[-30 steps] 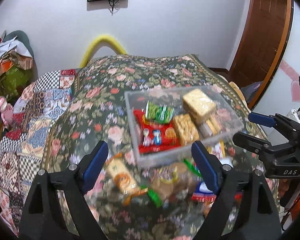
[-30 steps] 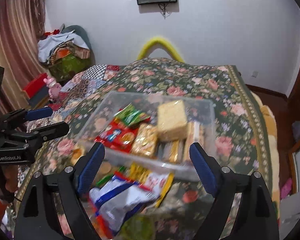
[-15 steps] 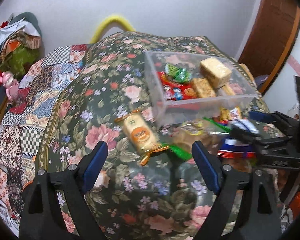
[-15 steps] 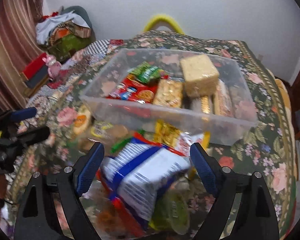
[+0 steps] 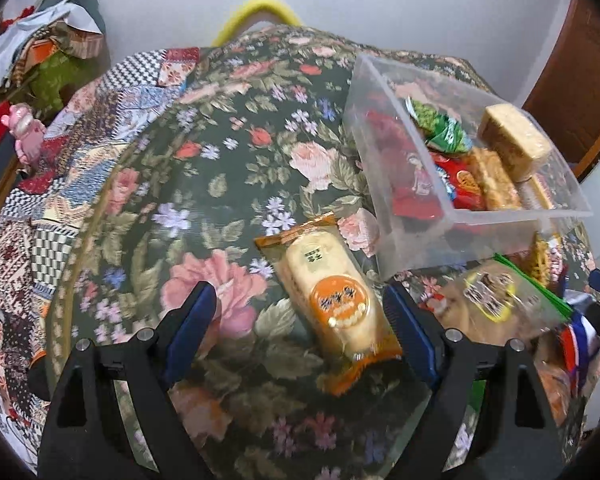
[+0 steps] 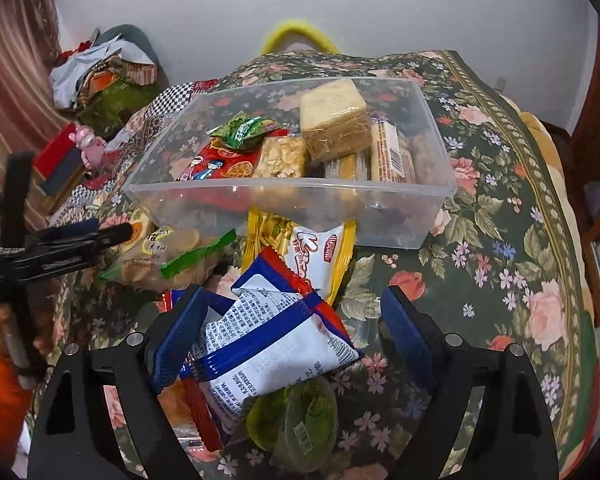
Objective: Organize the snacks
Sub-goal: 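Grasp the orange-labelled bun with the left tool while the right tool grasps the green jelly cup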
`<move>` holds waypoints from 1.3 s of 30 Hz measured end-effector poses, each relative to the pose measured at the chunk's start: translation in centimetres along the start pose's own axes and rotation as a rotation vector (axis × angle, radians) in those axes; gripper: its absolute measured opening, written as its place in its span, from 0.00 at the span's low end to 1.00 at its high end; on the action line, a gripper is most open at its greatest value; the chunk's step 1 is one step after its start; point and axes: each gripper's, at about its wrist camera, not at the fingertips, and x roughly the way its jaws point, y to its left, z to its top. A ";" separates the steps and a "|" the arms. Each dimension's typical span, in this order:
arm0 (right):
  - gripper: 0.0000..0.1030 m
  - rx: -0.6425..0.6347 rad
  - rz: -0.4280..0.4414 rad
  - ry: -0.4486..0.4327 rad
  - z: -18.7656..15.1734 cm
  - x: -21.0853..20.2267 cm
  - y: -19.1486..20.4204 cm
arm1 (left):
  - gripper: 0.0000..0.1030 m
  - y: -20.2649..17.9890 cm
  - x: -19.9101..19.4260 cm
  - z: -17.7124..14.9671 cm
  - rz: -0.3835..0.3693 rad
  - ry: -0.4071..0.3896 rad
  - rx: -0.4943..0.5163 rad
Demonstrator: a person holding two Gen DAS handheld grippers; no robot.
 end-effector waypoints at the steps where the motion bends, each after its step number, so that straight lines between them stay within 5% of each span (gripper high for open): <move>1: 0.84 0.006 0.003 0.002 0.0 0.0 0.1 | 0.82 -0.1 0.3 0.0 0.005 0.003 0.001; 9: 0.84 0.083 0.091 0.040 -0.5 0.6 0.0 | 0.67 -0.2 2.3 -0.4 0.054 -0.007 0.028; 13: 0.84 0.115 0.115 0.049 -0.7 0.7 -0.2 | 0.33 0.0 1.8 -0.9 0.057 -0.026 0.062; 29: 0.84 0.042 0.045 -0.007 -2.3 -3.3 -0.8 | 0.33 0.0 -6.2 -5.0 -0.028 -0.091 0.075; 39: 0.71 -0.041 0.071 0.098 -5.2 -1.6 -0.6 | 0.33 -1.9 -10.1 -7.1 -0.079 -0.111 0.080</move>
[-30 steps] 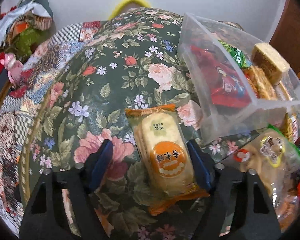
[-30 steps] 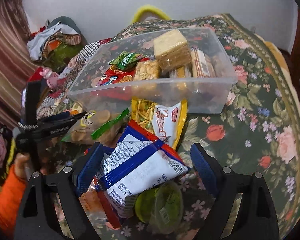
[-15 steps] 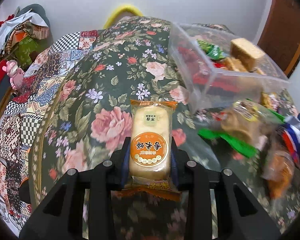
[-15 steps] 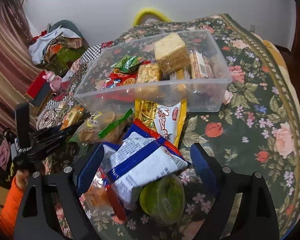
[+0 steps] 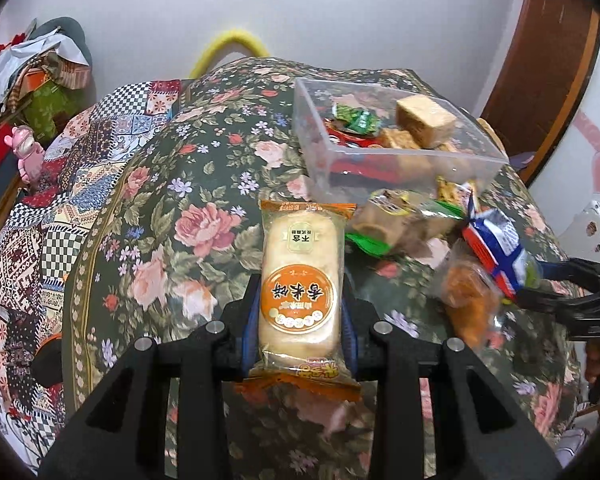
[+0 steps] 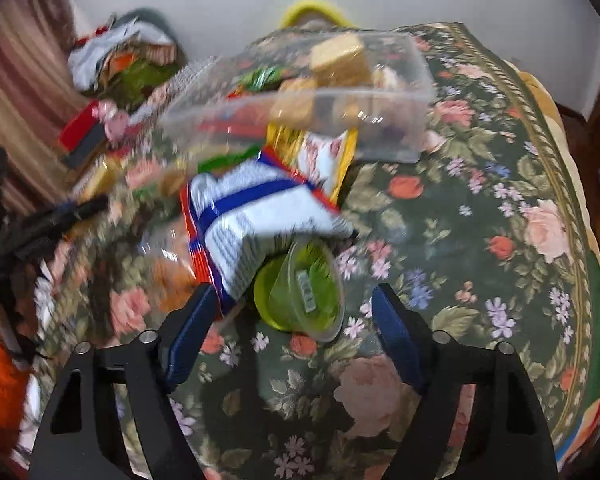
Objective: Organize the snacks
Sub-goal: 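Grasp the orange-labelled bun with the left tool while the right tool grasps the green jelly cup, then carry the bun and jelly cup over the clear box with both tools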
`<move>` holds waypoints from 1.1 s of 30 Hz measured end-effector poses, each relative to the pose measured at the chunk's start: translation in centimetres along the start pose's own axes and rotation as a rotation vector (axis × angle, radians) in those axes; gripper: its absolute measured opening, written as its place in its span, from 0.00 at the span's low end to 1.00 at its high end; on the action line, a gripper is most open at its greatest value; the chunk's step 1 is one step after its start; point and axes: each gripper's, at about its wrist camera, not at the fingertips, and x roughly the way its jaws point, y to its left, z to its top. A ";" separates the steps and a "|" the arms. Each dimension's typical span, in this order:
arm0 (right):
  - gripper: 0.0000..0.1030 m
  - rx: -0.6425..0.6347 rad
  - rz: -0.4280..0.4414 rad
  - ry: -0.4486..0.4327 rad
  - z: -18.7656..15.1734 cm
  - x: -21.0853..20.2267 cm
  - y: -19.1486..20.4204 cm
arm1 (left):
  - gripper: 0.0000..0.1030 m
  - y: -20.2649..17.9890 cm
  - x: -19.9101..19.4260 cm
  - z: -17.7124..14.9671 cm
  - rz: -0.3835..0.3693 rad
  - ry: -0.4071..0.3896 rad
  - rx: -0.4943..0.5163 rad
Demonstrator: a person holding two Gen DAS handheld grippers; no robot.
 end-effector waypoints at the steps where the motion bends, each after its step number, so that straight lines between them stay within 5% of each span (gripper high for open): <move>1: 0.65 -0.006 0.000 0.006 0.1 0.4 0.1 | 0.33 -0.1 -0.2 -0.1 -0.002 0.000 0.000; 9: 0.56 -0.024 -0.011 0.018 0.7 2.5 0.7 | 0.33 -1.3 -1.4 -0.9 -0.013 0.002 0.005; 12: 0.45 -0.048 -0.043 0.008 0.1 2.3 1.2 | 0.33 -1.7 -1.7 -0.9 -0.018 0.001 0.002; 33: 0.39 0.032 -0.044 -0.168 0.9 -4.1 -1.0 | 0.33 -5.6 -3.1 4.1 -0.070 -0.105 0.012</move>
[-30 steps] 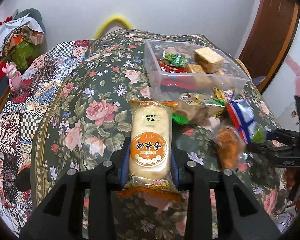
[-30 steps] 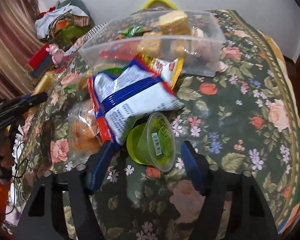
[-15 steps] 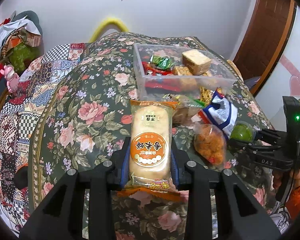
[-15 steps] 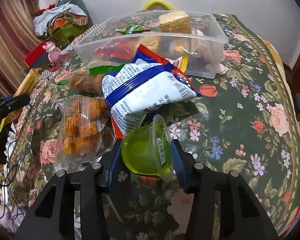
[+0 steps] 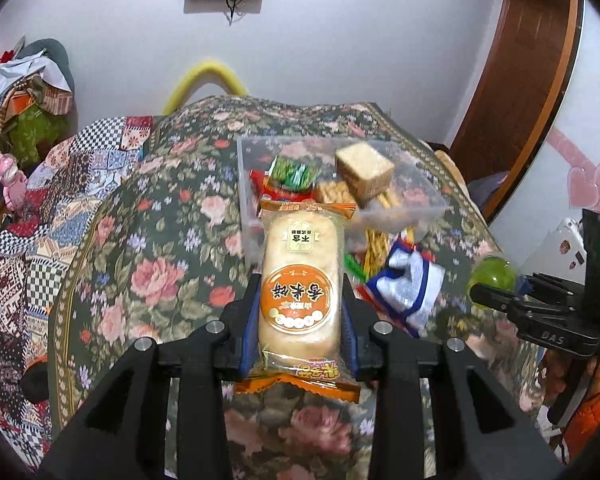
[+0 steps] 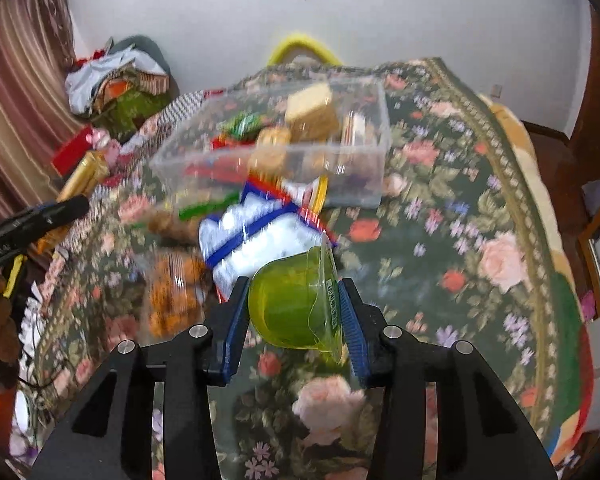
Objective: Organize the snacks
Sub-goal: 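Carry the bun and jelly cup over the clear box with both tools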
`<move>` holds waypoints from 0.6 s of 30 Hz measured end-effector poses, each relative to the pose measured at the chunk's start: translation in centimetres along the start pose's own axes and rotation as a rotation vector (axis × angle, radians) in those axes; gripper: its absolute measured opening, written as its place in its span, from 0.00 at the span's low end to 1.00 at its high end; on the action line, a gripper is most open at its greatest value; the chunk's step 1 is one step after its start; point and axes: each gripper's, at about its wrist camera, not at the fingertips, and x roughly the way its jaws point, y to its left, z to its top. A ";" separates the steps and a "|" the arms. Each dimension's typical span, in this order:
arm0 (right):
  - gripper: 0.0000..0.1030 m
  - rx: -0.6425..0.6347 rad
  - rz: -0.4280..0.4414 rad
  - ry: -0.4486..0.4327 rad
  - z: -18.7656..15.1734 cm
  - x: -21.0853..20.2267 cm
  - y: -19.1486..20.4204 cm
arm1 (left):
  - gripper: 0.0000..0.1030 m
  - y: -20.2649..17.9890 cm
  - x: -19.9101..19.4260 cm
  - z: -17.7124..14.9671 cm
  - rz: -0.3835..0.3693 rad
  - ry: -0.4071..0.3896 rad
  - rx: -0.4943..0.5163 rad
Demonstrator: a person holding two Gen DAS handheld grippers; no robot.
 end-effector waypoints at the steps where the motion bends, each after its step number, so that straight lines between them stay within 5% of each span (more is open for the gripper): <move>1: 0.39 0.002 0.000 -0.011 0.3 -0.2 -0.1 | 0.33 -0.1 0.1 0.5 0.001 -0.008 0.000; 18: 0.39 0.029 -0.005 -0.170 7.9 -0.3 -1.6 | 0.33 -1.2 3.9 6.8 0.025 -0.056 0.029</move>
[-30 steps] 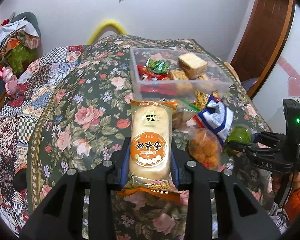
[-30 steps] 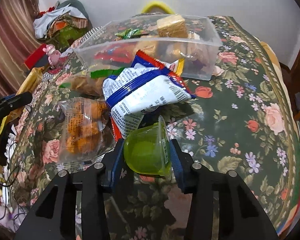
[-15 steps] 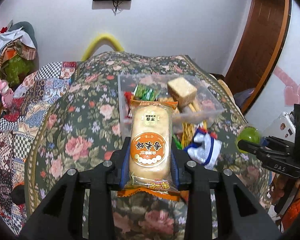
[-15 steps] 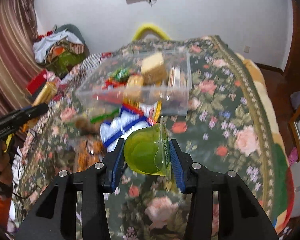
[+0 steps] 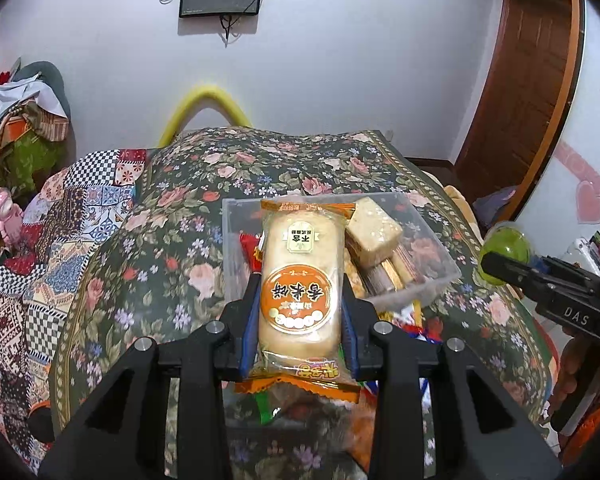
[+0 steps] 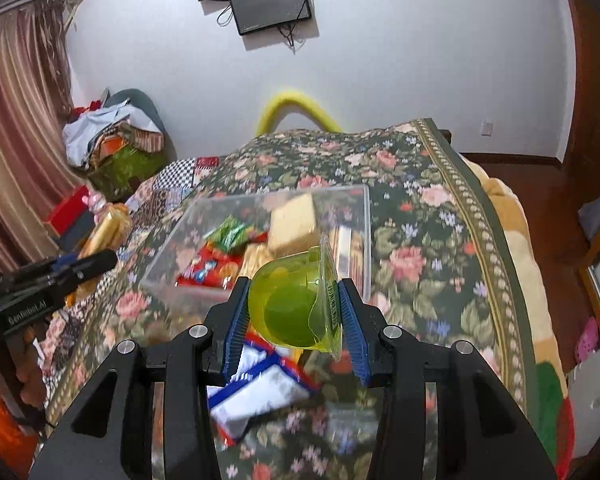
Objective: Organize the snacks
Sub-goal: 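Carry the bun and jelly cup over the clear box with both tools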
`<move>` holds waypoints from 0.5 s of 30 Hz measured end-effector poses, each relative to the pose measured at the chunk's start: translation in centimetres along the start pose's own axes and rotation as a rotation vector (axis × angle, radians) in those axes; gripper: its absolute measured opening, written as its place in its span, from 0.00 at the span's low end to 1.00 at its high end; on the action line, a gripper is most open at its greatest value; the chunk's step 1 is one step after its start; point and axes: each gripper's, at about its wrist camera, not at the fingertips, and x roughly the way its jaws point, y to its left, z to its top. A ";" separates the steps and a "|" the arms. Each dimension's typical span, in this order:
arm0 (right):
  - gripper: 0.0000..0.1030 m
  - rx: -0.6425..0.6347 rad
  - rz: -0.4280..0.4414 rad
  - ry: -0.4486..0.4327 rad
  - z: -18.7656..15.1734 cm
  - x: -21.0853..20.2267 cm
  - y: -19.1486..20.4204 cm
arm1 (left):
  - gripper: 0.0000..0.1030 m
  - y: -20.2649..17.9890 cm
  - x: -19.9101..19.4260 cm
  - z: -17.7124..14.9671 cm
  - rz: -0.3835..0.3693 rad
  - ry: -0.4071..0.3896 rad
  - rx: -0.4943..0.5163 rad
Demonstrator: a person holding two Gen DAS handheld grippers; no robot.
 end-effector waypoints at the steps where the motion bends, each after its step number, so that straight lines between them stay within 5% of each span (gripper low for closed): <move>1: 0.39 0.001 -0.001 -0.002 0.2 0.2 -0.1 | 0.33 0.0 0.4 0.1 0.002 0.002 0.002; 15: 0.39 0.006 -0.023 0.072 1.8 6.0 -0.9 | 0.33 1.0 7.7 1.6 0.018 0.088 -0.003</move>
